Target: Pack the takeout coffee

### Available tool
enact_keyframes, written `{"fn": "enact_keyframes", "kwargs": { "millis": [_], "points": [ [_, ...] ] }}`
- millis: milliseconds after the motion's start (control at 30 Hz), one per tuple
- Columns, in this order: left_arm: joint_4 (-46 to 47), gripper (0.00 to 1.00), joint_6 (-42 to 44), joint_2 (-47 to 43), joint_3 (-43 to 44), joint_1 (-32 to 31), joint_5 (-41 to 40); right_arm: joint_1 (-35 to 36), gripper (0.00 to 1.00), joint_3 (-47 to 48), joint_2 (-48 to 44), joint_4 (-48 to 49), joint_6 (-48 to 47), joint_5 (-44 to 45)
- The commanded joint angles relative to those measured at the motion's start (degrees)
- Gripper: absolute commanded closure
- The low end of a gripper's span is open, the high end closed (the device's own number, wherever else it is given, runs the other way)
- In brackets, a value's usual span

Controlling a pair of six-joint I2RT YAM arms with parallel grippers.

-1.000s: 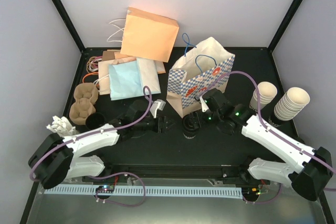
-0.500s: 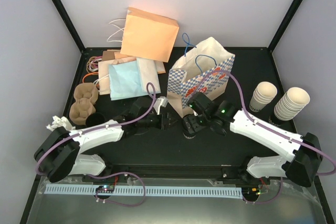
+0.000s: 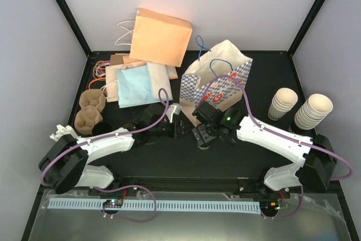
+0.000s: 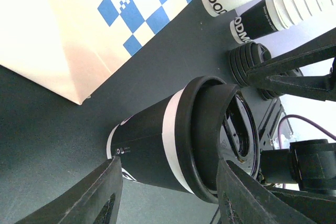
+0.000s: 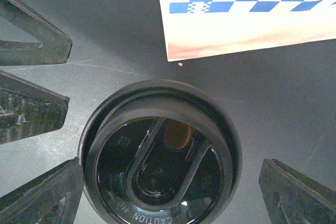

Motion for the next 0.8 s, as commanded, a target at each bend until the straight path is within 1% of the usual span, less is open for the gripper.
{"fn": "enact_keyframes", "kwargs": {
  "millis": [0,100,433,500,767],
  "points": [
    [0.6,0.49,0.8,0.4,2.2,-0.3,-0.3,0.4,0.08,1.5,0.5,0.0,0.7,0.4],
    [0.7,0.49,1.0,0.8,2.3,-0.3,-0.2,0.4,0.10,1.2,0.8,0.2,0.9,-0.3],
    [1.0,0.49,1.4,2.4,3.0,-0.3,0.5,1.0,0.11,0.8,1.2,0.6,1.7,-1.0],
    [0.9,0.50,1.4,2.6,3.2,-0.3,0.5,1.0,0.14,0.8,1.2,0.5,1.8,-0.8],
    [1.6,0.51,1.1,3.7,3.5,-0.3,1.1,1.1,0.14,0.6,1.4,0.5,2.0,-1.1]
  ]
}}
